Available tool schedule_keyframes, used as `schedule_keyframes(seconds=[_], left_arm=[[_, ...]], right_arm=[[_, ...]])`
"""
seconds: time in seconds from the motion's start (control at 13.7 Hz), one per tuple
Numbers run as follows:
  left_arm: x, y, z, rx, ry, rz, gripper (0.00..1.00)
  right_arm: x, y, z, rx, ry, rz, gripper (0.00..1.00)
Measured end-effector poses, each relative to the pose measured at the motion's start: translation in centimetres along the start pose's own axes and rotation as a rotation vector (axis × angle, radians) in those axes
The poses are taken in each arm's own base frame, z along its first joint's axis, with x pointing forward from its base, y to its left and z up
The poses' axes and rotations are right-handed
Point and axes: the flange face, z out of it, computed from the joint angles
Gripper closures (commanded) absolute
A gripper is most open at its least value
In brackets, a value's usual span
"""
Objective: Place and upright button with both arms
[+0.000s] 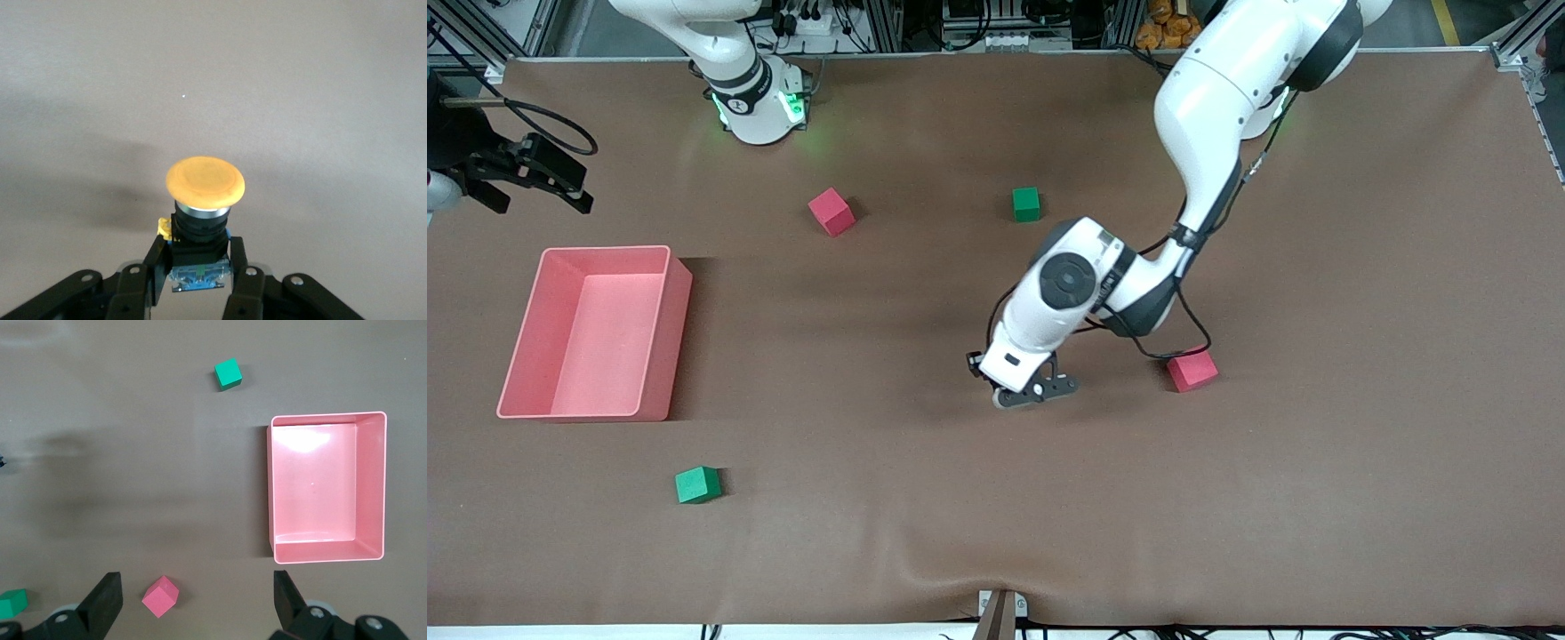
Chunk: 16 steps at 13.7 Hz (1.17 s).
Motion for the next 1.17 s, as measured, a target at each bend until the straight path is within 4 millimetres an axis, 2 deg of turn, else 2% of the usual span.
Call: schedule_keyframes(seconds=[0.22, 0.66, 0.88, 1.02, 1.17], left_arm=[[-2.7, 1.8, 0.2, 0.037, 0.1, -0.04, 0.99], [-6.8, 3.4, 1.6, 0.086, 0.306, -0.122, 0.99], [-9.9, 4.0, 3.7, 0.092, 0.397, -0.151, 0.98], [-12.0, 4.1, 5.8, 0.089, 0.468, -0.166, 0.98], [-13.4, 4.0, 7.4, 0.076, 0.52, -0.186, 0.98]], right_arm=[[0.0, 0.0, 0.0, 0.0, -0.001, 0.0, 0.0], [0.0, 0.0, 0.0, 0.0, -0.001, 0.0, 0.0], [0.0, 0.1, 0.0, 0.0, -0.001, 0.002, 0.0], [0.0, 0.1, 0.0, 0.0, -0.001, 0.003, 0.0], [0.0, 0.2, 0.1, 0.0, -0.001, 0.003, 0.0]])
